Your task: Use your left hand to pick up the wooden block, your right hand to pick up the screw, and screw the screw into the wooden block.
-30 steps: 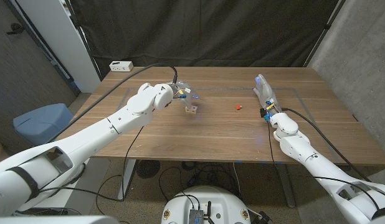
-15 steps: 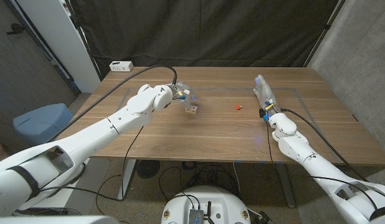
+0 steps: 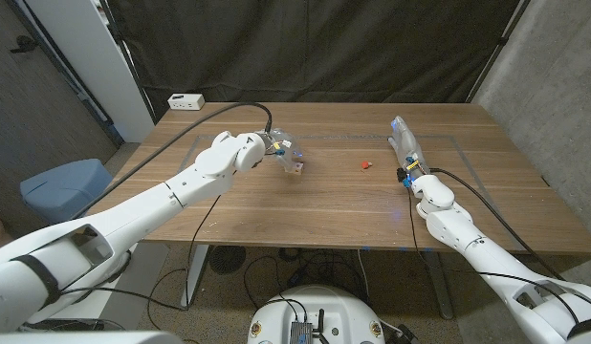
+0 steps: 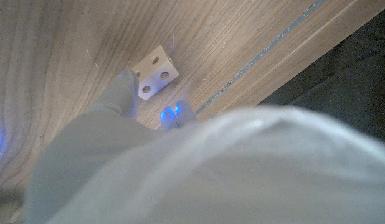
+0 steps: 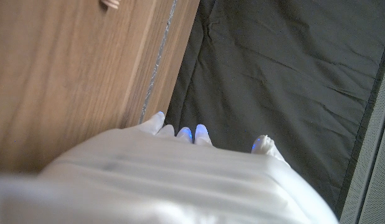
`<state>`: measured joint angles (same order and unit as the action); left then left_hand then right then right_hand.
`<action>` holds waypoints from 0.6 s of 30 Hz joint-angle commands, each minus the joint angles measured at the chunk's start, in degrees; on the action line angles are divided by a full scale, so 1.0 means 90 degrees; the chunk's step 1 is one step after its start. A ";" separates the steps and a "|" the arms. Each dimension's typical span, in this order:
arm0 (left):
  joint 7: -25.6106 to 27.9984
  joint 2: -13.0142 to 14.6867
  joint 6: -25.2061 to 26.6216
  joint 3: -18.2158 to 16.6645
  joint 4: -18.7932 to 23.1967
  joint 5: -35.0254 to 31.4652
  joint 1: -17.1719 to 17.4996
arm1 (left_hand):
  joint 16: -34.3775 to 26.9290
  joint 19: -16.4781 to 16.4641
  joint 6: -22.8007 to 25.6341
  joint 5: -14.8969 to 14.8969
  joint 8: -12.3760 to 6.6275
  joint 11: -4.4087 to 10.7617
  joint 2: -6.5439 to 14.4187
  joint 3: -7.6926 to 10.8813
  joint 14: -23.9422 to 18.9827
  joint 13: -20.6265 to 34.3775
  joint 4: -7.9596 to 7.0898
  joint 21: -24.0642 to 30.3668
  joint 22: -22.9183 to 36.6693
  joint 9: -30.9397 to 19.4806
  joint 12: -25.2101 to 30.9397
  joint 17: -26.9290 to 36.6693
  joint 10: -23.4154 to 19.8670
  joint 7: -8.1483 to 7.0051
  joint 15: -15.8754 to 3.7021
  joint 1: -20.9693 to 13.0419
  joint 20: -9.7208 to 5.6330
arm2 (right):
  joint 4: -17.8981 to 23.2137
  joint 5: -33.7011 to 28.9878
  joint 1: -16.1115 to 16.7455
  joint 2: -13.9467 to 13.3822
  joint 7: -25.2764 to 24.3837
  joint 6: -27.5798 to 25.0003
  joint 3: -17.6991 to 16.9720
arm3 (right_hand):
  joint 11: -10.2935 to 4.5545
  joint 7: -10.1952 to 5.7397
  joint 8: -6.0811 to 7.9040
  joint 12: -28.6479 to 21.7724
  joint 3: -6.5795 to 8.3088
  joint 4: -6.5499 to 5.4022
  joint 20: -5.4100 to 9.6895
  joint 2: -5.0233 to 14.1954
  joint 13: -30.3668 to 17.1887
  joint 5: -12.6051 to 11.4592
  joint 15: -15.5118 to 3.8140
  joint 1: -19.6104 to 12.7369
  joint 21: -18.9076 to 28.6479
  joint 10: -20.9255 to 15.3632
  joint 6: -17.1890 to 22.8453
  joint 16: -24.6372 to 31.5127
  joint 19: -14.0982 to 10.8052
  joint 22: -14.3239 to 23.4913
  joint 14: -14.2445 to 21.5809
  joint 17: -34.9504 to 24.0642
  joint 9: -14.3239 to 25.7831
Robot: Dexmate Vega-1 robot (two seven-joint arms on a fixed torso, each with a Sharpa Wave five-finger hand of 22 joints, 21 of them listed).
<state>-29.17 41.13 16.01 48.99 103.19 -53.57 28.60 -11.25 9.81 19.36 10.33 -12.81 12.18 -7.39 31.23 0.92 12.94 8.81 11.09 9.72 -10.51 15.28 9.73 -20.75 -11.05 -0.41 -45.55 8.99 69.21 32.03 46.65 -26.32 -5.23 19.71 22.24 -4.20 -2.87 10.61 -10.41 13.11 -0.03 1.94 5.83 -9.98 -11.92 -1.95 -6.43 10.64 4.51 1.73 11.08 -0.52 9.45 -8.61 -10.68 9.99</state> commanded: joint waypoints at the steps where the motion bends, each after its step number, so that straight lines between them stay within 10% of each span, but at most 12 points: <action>1: 0.0124 0.0013 0.0027 0.0072 0.0010 -0.0206 0.0107 | -0.0036 -0.0006 0.0003 0.0013 0.0002 0.0001 -0.0010 -0.0041 -0.0036 0.0040 0.0020 0.0022 0.0031 -0.0033 -0.0001 0.0026 -0.0071 0.0058 -0.0010 -0.0049 0.0030 | 0.0161 0.0003 0.0143 -0.0033 -0.0118 -0.0048 -0.0026 | 0.0006 -0.0026 -0.0003 -0.0025 0.0057 -0.0018 0.0071 -0.0017 -0.0029 -0.0063 0.0022 0.0006 0.0019 0.0041 -0.0026 0.0007 0.0035 0.0022 0.0000 -0.0004 0.0027; 18: 0.0383 -0.0086 0.0145 0.0084 -0.0076 -0.0465 0.0256 | -0.0076 -0.0202 0.0013 0.0006 0.0034 0.0004 -0.0015 -0.0087 -0.0255 0.0095 0.0039 0.0064 0.0030 -0.0044 0.0032 0.0032 -0.0190 0.0232 -0.0034 -0.0148 0.0134 | 0.0180 0.0007 0.0225 -0.0016 -0.0187 -0.0015 -0.0050 | -0.0004 -0.0047 -0.0005 -0.0023 0.0068 -0.0014 0.0005 -0.0014 -0.0029 -0.0064 0.0039 0.0011 0.0019 0.0044 -0.0047 0.0006 0.0036 0.0023 0.0005 -0.0004 0.0027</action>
<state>-27.15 40.89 16.58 49.79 103.06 -56.68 30.13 -11.47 8.46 19.25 10.33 -12.78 12.26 -7.55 30.78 -0.81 13.47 9.26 11.09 9.72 -10.82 15.27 9.73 -21.92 -9.52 -0.72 -46.26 9.93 70.83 32.02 48.36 -26.58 -6.71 19.37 21.88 -4.20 -3.08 10.60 -10.41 13.32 -0.24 1.94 5.83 -9.98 -11.92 -1.95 -6.43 10.64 4.50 1.52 11.08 -0.52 9.45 -8.61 -10.68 9.99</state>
